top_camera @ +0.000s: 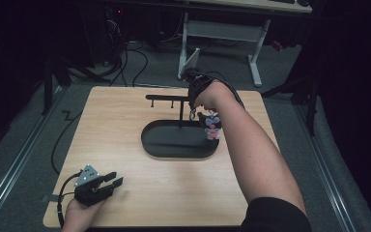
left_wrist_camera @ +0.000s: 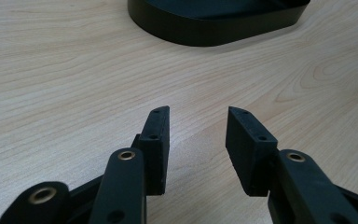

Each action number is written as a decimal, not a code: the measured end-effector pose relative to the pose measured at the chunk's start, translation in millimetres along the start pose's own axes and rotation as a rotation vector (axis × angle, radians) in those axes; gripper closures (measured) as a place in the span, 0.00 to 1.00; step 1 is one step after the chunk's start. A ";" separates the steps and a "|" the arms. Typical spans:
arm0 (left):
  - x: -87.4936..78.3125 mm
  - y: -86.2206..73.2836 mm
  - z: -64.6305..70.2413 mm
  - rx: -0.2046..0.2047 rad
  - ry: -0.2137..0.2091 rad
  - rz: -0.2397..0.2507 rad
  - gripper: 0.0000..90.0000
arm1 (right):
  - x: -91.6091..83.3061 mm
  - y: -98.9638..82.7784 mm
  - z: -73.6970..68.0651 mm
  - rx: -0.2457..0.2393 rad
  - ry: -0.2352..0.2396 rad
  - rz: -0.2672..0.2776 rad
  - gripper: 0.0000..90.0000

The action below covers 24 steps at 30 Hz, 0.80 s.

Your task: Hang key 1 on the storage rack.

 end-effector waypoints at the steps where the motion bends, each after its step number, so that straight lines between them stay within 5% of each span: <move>1: 0.1 -0.1 0.1 0.000 0.000 -0.001 0.67 | -0.1 -0.1 0.4 0.003 -0.005 0.000 0.99; 24: 0.5 -0.3 0.7 0.002 -0.005 -0.001 0.67 | 0.5 1.4 6.3 0.011 -0.029 0.035 0.98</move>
Point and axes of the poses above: each handheld gripper's, and its own axes: x roughly forward along the jaws, y roughly out of its top, z roughly to its right, the point moved 2 cm from there along x, roughly forward along the jaws, and after that the axes turned 2 degrees about -x, right-handed, at the moved point
